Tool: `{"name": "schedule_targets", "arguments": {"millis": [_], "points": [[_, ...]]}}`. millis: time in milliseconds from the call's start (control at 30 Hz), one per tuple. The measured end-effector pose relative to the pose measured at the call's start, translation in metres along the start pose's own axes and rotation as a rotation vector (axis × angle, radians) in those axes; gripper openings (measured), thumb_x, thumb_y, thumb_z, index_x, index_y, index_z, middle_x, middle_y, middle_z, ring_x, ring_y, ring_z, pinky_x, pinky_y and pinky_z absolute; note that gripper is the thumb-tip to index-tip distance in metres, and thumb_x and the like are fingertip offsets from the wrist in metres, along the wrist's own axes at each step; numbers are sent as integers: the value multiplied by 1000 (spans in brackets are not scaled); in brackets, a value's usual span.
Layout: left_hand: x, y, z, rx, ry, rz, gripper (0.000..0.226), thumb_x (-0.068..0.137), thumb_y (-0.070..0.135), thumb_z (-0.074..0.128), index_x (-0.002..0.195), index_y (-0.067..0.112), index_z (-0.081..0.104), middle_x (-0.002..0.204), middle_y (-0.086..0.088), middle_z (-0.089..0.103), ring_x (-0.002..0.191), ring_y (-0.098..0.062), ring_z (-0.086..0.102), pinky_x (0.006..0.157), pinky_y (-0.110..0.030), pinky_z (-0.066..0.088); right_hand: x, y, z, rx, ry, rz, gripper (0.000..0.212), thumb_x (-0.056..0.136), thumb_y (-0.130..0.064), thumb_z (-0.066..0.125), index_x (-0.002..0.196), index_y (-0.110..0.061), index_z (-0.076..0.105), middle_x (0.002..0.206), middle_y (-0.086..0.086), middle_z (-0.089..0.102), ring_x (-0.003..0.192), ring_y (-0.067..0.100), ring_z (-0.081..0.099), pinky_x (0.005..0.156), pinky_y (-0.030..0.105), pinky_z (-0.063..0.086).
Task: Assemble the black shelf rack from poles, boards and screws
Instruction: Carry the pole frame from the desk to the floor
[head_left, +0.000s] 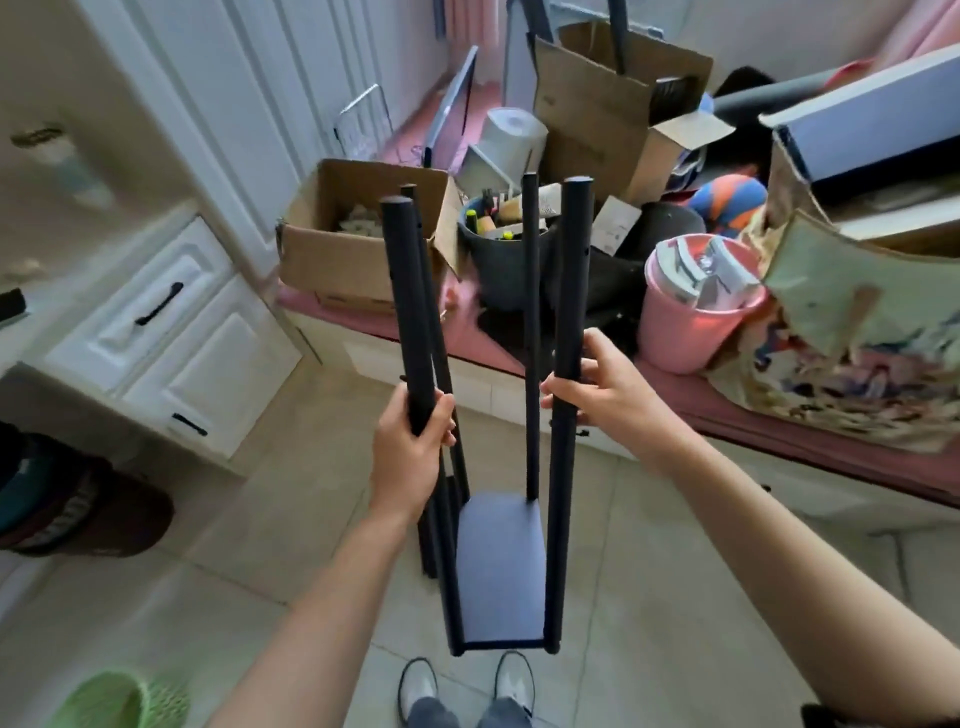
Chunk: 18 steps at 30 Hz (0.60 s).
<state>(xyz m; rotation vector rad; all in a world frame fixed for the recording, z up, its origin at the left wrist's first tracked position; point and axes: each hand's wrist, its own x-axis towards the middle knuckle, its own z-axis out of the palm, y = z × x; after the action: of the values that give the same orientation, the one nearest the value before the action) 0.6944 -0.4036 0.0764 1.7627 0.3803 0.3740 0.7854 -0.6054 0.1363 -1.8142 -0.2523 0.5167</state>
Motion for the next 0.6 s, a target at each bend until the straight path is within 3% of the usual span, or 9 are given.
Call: {"name": "schedule_targets", "arguments": {"millis": [167,300,433,600], "points": [[1,-37,51,84,-239,-183,7,95,11,67,91,16,62,83,-4,70,81,-18,70,83,-38,57,-8,71,-33,-59,81,122,22,93,-13,65,106,-23,50,99,12,67,89,17,71,70,23,51],[3,-70,84,217,-420,-261,6,93,15,70,95,15,64,87,0,70,87,-13,67,81,-27,55,-17,125,-48,-107,144,243,24,93,-19,64,98,-38,50,102,0,67,96,16,67,81,33,55],[8,-106,112,248,-583,-305,24,91,5,69,108,20,61,99,4,70,96,-3,66,79,-14,52,-21,176,-54,-78,221,355,26,93,-9,62,102,-30,51,106,-2,68,94,8,65,74,24,49],[11,-157,150,273,-675,-331,39,89,-5,67,99,31,57,99,5,69,98,-7,67,81,-19,53,-21,238,-48,-53,338,470,29,91,1,60,107,-21,53,105,0,68,104,12,63,87,33,54]]}}
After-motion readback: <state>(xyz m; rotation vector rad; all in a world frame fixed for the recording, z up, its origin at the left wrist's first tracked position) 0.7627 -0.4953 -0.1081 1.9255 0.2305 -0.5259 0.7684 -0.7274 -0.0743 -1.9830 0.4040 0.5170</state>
